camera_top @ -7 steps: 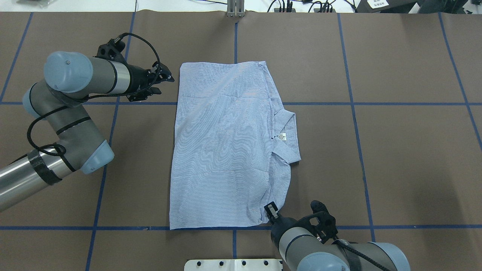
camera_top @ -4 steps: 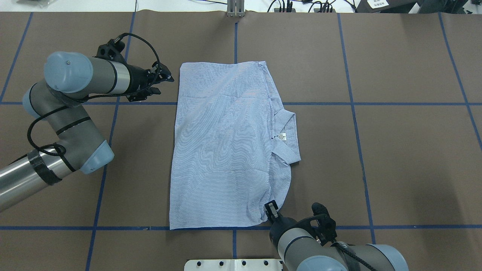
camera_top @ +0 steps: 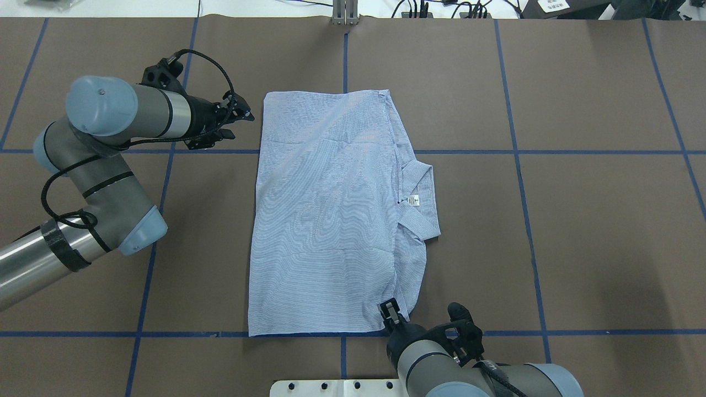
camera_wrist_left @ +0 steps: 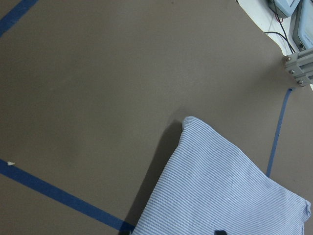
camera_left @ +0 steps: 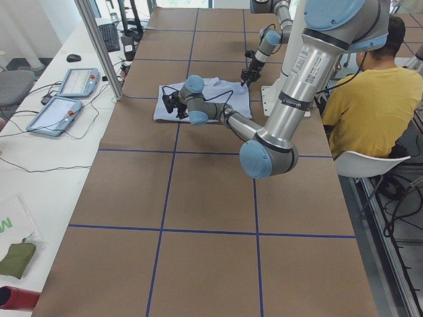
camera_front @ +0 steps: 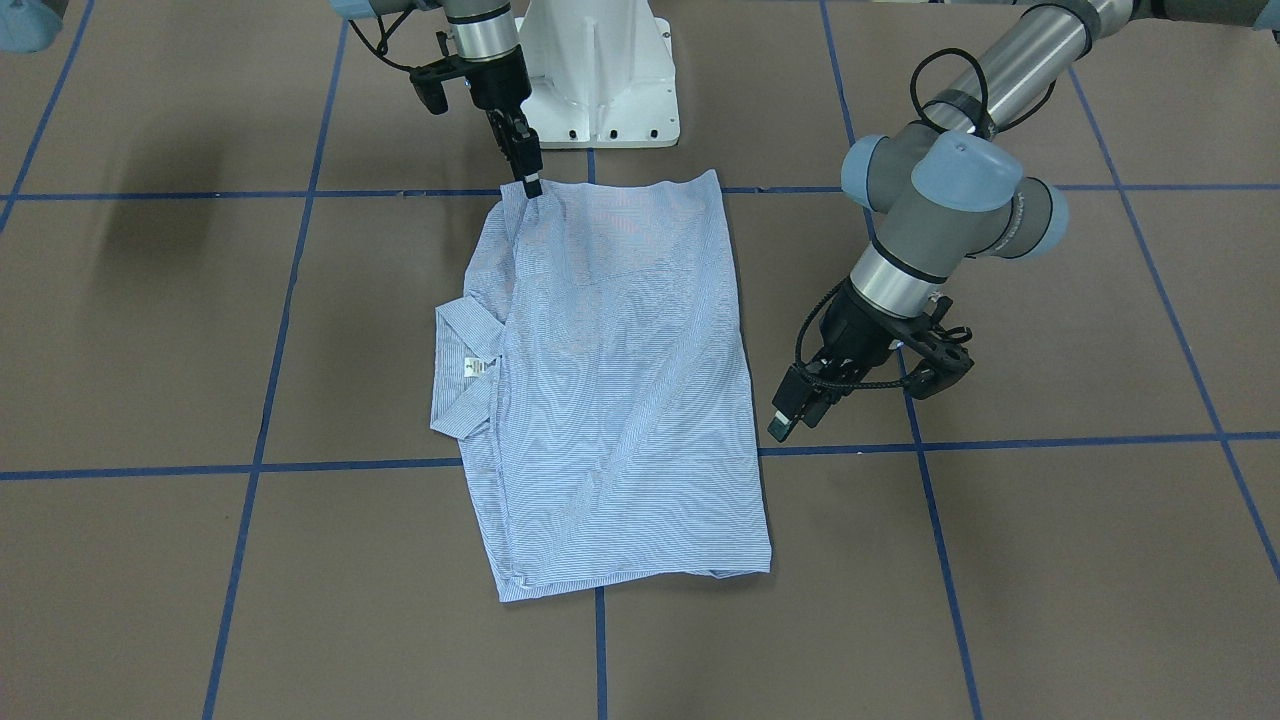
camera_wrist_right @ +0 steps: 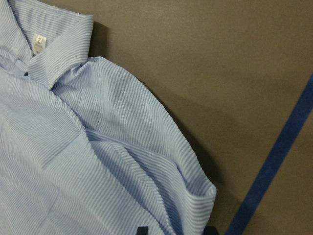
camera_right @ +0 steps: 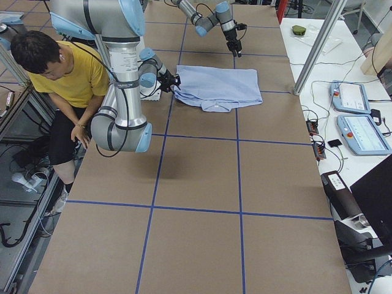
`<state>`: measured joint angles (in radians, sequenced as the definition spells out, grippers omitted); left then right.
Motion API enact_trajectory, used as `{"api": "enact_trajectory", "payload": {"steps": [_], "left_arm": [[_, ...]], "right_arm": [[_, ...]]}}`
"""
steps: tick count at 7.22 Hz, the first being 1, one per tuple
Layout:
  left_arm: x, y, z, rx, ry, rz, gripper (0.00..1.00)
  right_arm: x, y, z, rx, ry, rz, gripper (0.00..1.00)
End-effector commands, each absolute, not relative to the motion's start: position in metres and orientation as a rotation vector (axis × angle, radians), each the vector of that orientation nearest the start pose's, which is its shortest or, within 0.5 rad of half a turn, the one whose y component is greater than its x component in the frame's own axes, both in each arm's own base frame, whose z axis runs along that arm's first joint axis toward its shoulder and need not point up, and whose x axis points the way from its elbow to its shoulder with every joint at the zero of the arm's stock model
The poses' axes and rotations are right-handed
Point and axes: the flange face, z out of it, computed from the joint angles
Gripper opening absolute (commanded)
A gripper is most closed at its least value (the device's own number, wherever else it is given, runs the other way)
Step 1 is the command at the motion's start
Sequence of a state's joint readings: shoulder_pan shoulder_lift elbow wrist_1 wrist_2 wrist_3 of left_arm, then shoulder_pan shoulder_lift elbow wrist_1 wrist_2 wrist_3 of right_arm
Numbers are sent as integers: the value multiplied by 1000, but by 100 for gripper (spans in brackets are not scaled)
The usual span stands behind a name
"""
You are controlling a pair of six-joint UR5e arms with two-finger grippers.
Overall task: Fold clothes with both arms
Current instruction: 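Move the left gripper down to the near corner of the shirt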
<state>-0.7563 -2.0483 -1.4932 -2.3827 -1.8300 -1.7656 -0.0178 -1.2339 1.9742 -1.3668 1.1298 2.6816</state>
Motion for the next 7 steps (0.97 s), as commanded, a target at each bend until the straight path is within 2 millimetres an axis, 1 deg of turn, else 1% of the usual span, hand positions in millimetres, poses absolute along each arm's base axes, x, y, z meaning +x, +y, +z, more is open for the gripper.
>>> {"api": "enact_trajectory", "payload": {"steps": [1, 2, 3, 4, 5, 6, 7], "left_arm": [[423, -546, 328, 117, 1245, -670, 65], [423, -546, 328, 117, 1245, -670, 65], [423, -546, 328, 117, 1245, -670, 65], [423, -546, 328, 117, 1245, -670, 65], [423, -546, 328, 117, 1245, -670, 65], [424, -545, 328, 116, 1245, -668, 65], [431, -539, 328, 98, 1248, -673, 65]], "right_arm": [[-573, -164, 279, -151, -1053, 1196, 48], [-572, -164, 279, -149, -1054, 1195, 48], [-573, -165, 274, -154, -1062, 1198, 39], [-573, -165, 269, -160, -1070, 1201, 8], [-572, -167, 269, -160, -1072, 1204, 0], [-572, -170, 269, -156, -1072, 1208, 0], [-569, -174, 267, -156, -1076, 1213, 0]]}}
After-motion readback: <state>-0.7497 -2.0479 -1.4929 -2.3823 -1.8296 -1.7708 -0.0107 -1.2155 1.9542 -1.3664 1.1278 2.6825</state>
